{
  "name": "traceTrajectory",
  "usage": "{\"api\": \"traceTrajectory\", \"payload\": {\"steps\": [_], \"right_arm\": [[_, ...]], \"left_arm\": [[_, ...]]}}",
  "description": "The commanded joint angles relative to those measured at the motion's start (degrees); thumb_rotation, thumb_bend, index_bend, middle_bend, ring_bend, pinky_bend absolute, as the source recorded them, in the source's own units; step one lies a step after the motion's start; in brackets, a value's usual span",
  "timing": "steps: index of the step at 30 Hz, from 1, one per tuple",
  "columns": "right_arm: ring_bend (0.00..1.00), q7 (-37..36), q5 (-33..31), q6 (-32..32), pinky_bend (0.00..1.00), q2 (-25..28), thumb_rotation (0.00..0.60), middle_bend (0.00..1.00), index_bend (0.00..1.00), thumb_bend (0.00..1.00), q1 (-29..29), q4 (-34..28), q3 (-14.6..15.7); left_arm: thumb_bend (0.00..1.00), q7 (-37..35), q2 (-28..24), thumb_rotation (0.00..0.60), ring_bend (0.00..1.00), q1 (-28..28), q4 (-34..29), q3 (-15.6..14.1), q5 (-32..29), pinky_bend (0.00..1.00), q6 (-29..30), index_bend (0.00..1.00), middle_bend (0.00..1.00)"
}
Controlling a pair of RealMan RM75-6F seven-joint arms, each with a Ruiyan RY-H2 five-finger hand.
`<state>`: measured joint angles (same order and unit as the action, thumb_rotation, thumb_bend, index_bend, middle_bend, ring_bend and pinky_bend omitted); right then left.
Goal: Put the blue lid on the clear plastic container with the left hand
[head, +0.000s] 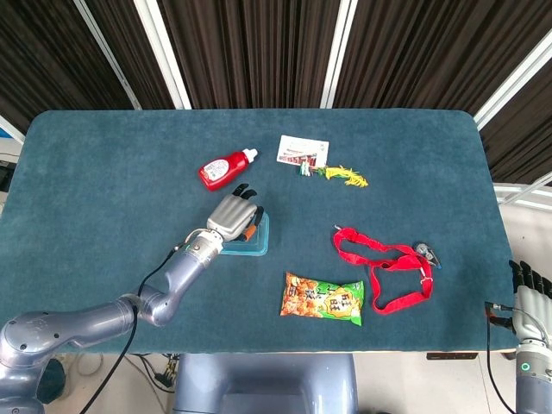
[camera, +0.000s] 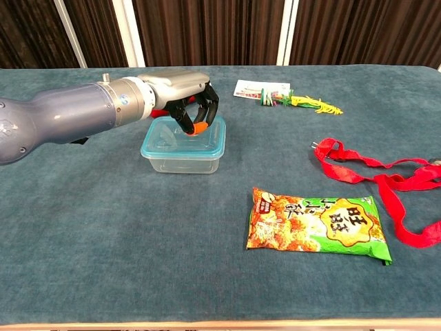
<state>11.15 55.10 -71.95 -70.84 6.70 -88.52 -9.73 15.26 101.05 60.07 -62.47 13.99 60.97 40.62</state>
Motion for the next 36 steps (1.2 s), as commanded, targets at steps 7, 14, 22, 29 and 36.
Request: {"api": "traceTrajectory", "payload": {"steps": [7, 14, 22, 29, 36], "right_arm": [[0.00, -0.1, 0.0, 0.1, 0.00, 0.1, 0.600, 0.00, 0.04, 0.27, 0.0, -0.1, 0.0], [0.00, -0.2, 0.0, 0.0, 0.00, 0.2, 0.600, 0.00, 0.04, 0.27, 0.0, -0.2, 0.0], [0.00, -0.2, 0.0, 0.2, 0.00, 0.2, 0.600, 0.00, 0.04, 0.27, 0.0, -0.1, 0.1], [0.00, -0.1, -0.1, 0.3, 0.00, 0.2, 0.600, 0.00, 0.04, 0.27, 0.0, 0.0, 0.1], [0.00, 0.0, -0.3, 0.4, 0.00, 0.1, 0.600, 0.00, 0.04, 0.27, 0.1, 0.2, 0.1]], "left_arm": [[0.47, 0.8, 0.2, 0.600, 0.14, 0.5, 0.3, -0.2, -1.1, 0.07, -0.6, 0.63, 0.61], [0.47, 1.2, 0.7, 0.600, 0.14, 1.0, 0.9, 0.2, -2.9, 0.07, -1.4, 0.63, 0.61], [0.47, 1.2, 0.9, 0.600, 0.14, 1.4, 1.0, 0.3, -3.6, 0.07, -1.7, 0.63, 0.61], [0.47, 1.1, 1.7, 0.600, 0.14, 2.1, 2.1, 0.4, -3.9, 0.07, -2.1, 0.63, 0.61], [0.47, 0.7, 2.8, 0.600, 0.14, 2.8, 3.9, 0.6, -4.4, 0.07, -2.8, 0.63, 0.61]]}}
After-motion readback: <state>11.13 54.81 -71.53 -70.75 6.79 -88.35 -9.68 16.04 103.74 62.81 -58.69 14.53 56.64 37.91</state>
